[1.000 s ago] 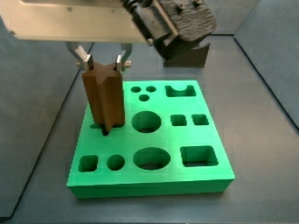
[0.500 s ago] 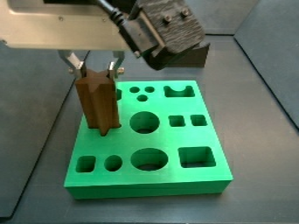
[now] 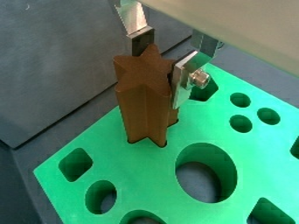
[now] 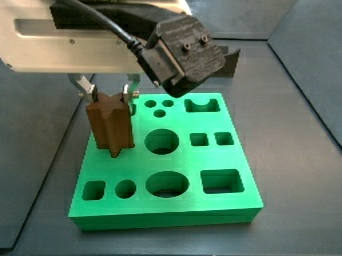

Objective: Insert the star object.

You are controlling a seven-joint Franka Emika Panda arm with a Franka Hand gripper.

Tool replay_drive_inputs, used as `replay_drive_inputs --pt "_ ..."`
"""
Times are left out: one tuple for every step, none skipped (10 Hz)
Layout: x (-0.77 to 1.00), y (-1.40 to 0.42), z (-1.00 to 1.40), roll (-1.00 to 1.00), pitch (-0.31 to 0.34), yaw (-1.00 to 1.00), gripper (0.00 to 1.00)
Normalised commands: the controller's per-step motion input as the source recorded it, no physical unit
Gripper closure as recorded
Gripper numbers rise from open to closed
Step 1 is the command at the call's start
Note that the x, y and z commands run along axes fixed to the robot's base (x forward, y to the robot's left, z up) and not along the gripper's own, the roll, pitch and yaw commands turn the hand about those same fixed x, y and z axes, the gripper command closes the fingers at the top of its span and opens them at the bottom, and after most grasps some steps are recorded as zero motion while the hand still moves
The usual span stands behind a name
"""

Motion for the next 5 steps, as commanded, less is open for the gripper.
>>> replay_drive_inputs --pt "0.06 -0.05 -1.00 0.10 -0.031 0.00 1.00" --pt "-0.02 -0.07 -0.69 0.00 -0.254 0.00 1.00" --pt "0.00 0.00 -0.11 0.00 -0.039 0.00 1.00" --pt "0.00 0.01 0.00 -0.03 0.000 0.00 1.00" --pt "0.00 0.00 0.00 0.00 0.000 0.00 1.00"
